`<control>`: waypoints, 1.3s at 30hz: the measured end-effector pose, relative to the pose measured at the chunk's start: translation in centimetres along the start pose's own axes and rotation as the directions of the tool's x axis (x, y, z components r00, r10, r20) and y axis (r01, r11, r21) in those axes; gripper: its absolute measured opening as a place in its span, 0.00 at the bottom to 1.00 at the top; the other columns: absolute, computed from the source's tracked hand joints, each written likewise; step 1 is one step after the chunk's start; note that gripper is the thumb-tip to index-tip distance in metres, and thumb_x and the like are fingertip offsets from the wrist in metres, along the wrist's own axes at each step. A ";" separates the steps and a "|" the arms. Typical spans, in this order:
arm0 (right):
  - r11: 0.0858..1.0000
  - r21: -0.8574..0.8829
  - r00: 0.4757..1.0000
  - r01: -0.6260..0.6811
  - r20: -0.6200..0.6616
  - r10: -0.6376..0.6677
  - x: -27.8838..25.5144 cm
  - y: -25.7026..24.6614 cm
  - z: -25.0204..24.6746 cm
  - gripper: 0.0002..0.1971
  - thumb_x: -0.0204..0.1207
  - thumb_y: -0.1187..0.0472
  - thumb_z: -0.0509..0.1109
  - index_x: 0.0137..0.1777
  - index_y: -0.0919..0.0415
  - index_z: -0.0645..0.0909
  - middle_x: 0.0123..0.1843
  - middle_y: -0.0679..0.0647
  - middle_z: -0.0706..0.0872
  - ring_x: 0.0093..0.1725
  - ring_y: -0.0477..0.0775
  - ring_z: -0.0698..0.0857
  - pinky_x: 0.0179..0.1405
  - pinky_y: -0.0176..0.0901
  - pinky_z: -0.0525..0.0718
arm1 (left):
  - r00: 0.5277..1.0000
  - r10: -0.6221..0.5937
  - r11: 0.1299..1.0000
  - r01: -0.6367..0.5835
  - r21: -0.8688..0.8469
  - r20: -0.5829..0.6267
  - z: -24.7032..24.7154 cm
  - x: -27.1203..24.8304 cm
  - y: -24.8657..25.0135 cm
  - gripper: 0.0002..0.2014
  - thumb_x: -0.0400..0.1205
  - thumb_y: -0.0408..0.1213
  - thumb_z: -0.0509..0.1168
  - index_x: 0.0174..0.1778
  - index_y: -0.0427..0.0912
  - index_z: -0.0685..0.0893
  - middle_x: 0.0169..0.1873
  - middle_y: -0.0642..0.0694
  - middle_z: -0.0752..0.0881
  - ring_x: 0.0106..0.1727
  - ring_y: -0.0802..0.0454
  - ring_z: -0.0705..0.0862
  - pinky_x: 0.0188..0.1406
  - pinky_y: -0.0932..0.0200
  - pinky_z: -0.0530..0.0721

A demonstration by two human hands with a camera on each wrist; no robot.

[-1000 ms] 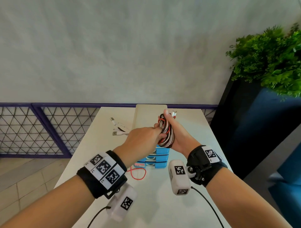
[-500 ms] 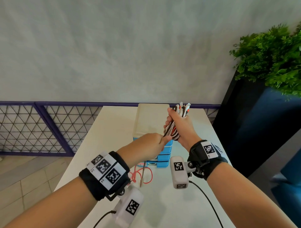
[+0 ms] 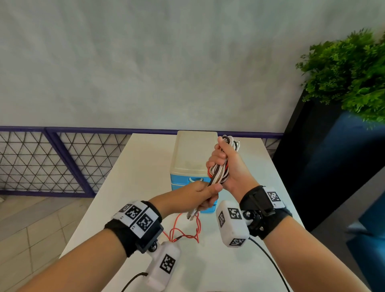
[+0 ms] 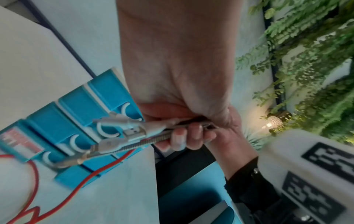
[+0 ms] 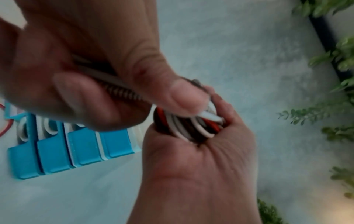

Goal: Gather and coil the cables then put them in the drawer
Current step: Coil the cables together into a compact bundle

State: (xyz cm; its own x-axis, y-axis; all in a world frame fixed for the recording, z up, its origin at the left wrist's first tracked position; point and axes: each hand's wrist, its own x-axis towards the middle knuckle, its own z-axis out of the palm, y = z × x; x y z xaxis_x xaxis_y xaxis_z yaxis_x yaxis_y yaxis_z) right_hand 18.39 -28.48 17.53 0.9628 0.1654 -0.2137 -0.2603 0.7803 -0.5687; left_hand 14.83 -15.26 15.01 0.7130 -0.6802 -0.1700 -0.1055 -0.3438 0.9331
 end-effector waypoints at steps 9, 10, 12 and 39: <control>0.989 -0.138 0.998 0.047 -0.041 -0.053 0.9 -1.5 -1.2 0.20 0.83 0.58 0.66 0.28 0.54 0.69 0.17 0.45 0.66 0.14 0.42 0.67 0.18 0.36 0.76 | 0.981 -0.053 0.941 0.112 -0.320 0.185 -2.3 -2.3 -3.3 0.22 0.84 0.57 0.48 0.41 0.43 0.76 0.26 0.52 0.70 0.31 0.54 0.71 0.40 0.65 0.73; 0.988 -0.148 0.997 0.050 -0.048 -0.058 0.9 -1.6 -1.3 0.20 0.83 0.59 0.66 0.28 0.55 0.68 0.17 0.45 0.66 0.14 0.43 0.67 0.19 0.36 0.76 | 0.980 -0.060 0.942 0.118 -0.313 0.189 -2.6 -2.4 -3.4 0.22 0.85 0.56 0.47 0.44 0.42 0.77 0.28 0.51 0.72 0.34 0.53 0.73 0.41 0.66 0.74; 0.983 -0.173 0.996 0.055 -0.056 -0.066 0.8 -1.7 -1.4 0.19 0.82 0.60 0.66 0.29 0.55 0.68 0.17 0.46 0.67 0.14 0.43 0.67 0.19 0.36 0.77 | 0.977 -0.068 0.956 0.121 -0.268 0.200 -3.0 -2.5 -3.4 0.21 0.87 0.53 0.46 0.48 0.43 0.79 0.32 0.50 0.74 0.39 0.53 0.75 0.46 0.66 0.76; 0.576 -0.816 0.970 -0.041 0.104 0.218 -1.8 0.8 -1.7 0.05 0.80 0.59 0.70 0.51 0.58 0.84 0.42 0.56 0.89 0.40 0.51 0.89 0.45 0.44 0.87 | 0.954 0.219 0.776 -0.042 0.629 -0.207 -5.0 -1.0 1.1 0.28 0.69 0.38 0.77 0.50 0.48 0.62 0.40 0.54 0.89 0.45 0.58 0.83 0.71 0.60 0.46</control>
State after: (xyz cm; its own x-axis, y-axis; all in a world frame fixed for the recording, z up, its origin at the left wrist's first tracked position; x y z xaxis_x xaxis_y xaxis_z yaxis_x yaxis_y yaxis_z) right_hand 16.37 -29.21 16.09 0.8852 0.3934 -0.2482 -0.2493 -0.0493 -0.9672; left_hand 17.53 -11.71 17.76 0.8000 -0.5902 0.1078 -0.5479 -0.6453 0.5324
